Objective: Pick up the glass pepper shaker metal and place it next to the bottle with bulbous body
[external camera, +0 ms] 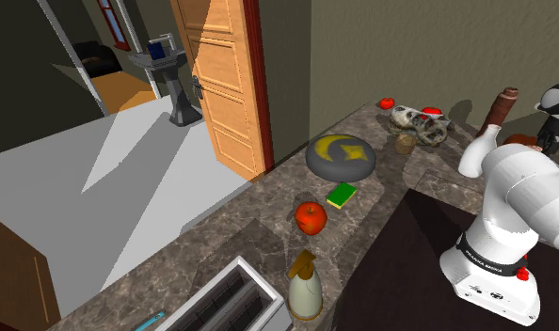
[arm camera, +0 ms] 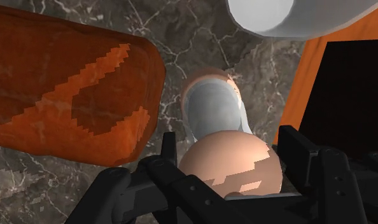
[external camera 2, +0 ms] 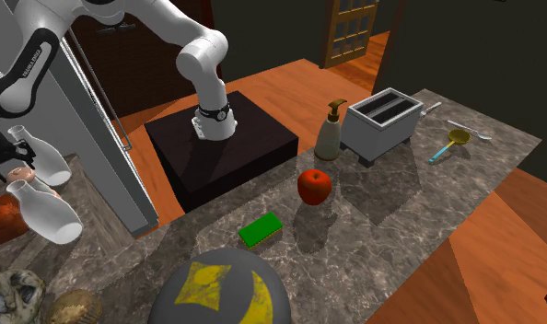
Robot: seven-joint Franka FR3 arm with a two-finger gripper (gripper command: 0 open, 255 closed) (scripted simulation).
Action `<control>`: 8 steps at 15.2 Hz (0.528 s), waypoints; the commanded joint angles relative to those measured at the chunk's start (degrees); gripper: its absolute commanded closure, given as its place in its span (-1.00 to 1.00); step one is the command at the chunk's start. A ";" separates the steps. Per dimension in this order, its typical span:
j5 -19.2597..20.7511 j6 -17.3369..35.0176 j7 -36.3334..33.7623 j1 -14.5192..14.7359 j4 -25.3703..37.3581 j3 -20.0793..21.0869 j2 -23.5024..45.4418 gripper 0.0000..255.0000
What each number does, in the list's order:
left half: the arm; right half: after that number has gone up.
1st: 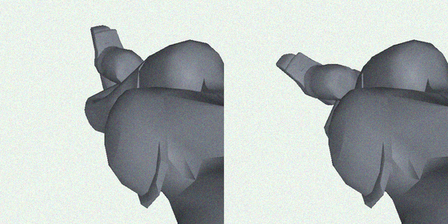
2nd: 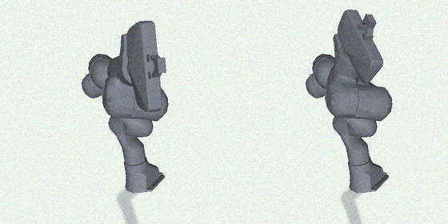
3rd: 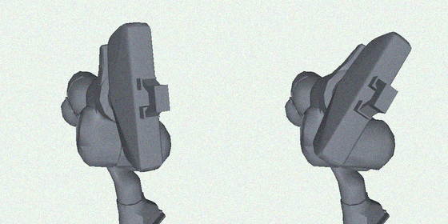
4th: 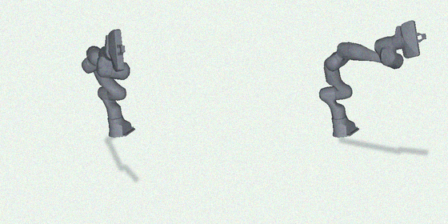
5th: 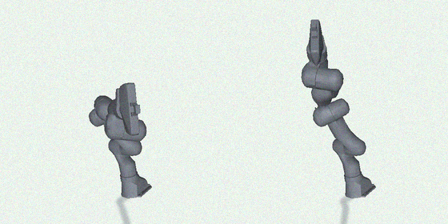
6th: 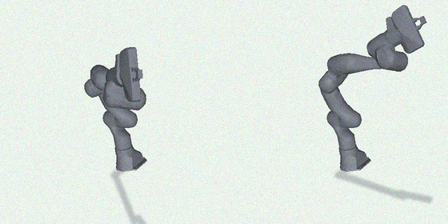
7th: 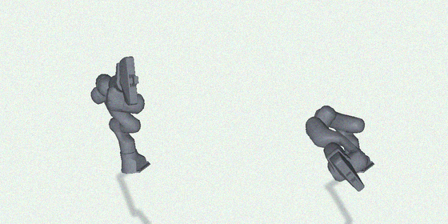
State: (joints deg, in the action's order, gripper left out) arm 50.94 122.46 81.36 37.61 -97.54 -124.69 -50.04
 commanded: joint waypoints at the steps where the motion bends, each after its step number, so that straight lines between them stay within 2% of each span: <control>1: 0.07 0.08 -0.03 0.03 0.00 -0.05 -0.05 1.00; 5: 0.07 0.08 -0.03 0.03 0.00 -0.05 -0.05 1.00; 6: 0.07 0.08 -0.03 0.03 0.00 -0.05 -0.05 -1.00; 8: 0.07 0.08 -0.03 0.03 0.00 -0.06 -0.06 -1.00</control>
State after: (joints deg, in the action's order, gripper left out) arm 51.01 122.54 81.33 37.64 -97.54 -124.74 -50.09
